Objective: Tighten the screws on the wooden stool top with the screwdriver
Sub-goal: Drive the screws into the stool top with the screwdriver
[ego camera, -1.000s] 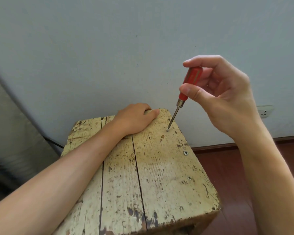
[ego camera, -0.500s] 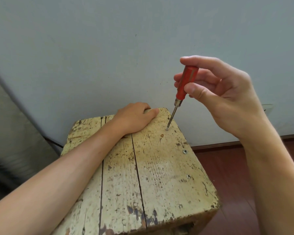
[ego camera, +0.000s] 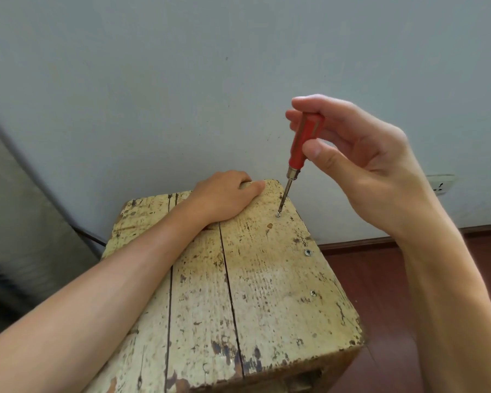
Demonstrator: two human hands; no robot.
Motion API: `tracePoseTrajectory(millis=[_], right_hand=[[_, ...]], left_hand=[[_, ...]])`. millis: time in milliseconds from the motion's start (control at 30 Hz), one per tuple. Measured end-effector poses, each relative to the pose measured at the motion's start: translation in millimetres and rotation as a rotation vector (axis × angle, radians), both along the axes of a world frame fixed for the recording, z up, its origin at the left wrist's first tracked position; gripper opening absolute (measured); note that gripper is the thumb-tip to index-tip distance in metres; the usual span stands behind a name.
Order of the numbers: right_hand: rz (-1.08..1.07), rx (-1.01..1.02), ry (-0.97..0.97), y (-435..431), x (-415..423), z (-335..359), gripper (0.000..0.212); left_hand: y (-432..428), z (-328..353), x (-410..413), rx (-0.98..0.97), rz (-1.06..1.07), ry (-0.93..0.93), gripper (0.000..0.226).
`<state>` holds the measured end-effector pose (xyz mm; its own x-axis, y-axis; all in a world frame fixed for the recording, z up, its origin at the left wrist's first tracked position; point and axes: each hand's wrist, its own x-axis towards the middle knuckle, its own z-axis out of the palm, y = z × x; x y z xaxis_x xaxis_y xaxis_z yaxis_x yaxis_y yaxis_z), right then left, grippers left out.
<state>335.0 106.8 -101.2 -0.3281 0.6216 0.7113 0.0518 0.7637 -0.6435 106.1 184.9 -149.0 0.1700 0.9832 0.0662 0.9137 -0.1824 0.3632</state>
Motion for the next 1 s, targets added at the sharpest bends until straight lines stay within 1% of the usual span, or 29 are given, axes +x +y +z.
tracePoseTrajectory(millis=[100, 333, 500, 700, 800, 900, 1000], right_hand=[[0.055, -0.05, -0.002, 0.3, 3.1, 2.6, 0.044], [0.0, -0.063, 0.07, -1.6, 0.8, 5.2, 0.04], [-0.139, -0.036, 0.112, -2.9, -4.8, 6.6, 0.039], [-0.23, -0.007, 0.117, -5.6, -8.8, 2.1, 0.038], [-0.182, 0.002, 0.089, -4.7, -5.0, -0.7, 0.039], [-0.092, -0.021, 0.055, -3.8, 1.0, 0.0, 0.048], [-0.078, -0.045, 0.05, -2.9, 2.8, 1.4, 0.048]], left_hand=[[-0.2, 0.1, -0.1, 0.003, -0.001, 0.01, 0.046], [-0.9, 0.8, 0.5, 0.004, 0.0, 0.006, 0.047], [-0.9, 0.5, 1.3, 0.005, 0.006, 0.012, 0.047], [-1.6, 0.5, 1.3, 0.007, 0.011, 0.01, 0.048], [-2.3, 0.8, 1.8, 0.002, 0.009, 0.013, 0.049], [-2.7, 1.7, 1.7, -0.001, 0.01, 0.011, 0.049], [-2.8, 1.5, 2.3, -0.006, 0.012, 0.012, 0.05]])
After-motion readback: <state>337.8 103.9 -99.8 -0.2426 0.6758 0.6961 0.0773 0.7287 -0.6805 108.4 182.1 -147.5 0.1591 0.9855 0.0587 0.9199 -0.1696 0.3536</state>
